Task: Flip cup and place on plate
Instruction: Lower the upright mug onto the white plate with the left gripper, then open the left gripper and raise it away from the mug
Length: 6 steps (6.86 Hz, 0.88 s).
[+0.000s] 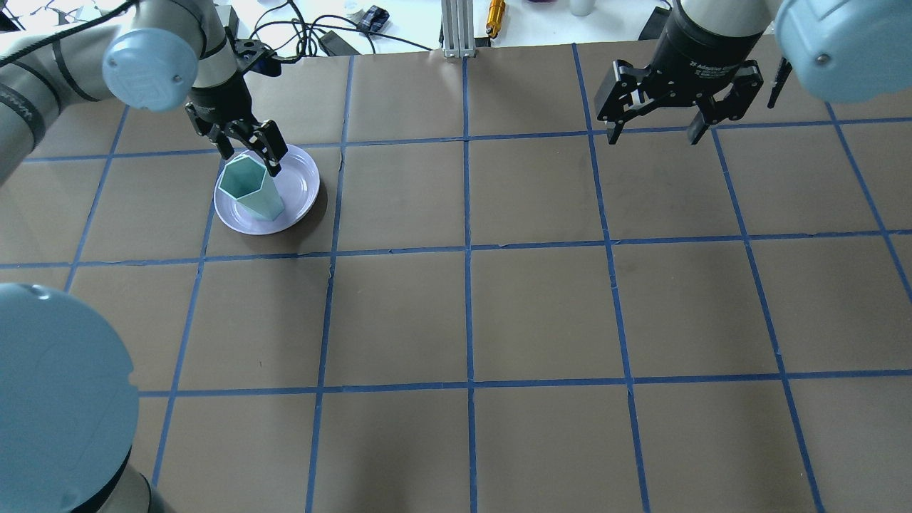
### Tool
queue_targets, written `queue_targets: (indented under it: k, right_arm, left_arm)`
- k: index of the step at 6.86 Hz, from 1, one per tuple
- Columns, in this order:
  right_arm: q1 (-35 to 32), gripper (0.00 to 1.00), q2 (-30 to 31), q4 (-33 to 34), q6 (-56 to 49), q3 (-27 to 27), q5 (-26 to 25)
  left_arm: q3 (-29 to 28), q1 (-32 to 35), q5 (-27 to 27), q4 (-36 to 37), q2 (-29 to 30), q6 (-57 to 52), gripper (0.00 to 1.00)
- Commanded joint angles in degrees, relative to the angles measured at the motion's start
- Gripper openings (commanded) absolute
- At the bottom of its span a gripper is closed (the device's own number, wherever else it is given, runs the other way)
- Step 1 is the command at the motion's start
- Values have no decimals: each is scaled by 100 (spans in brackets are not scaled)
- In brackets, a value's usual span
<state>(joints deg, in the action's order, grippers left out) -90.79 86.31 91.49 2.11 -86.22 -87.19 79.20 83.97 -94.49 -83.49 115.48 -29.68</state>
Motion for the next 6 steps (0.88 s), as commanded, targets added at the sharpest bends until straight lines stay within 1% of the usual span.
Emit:
queue_targets:
  k: [1, 3, 5, 6]
  right_arm:
    - [0, 100, 0, 0, 0, 0, 0]
    - [0, 100, 0, 0, 0, 0, 0]
    - [0, 100, 0, 0, 0, 0, 0]
    - [0, 100, 0, 0, 0, 0, 0]
  left_arm:
    - [-10, 171, 70, -753, -716, 617, 100]
    - [60, 330, 97, -1263, -1218, 1207, 100]
    - [252, 645, 377, -1319, -1684, 2242, 100]
    - [393, 716, 387, -1267, -1887, 2473, 100]
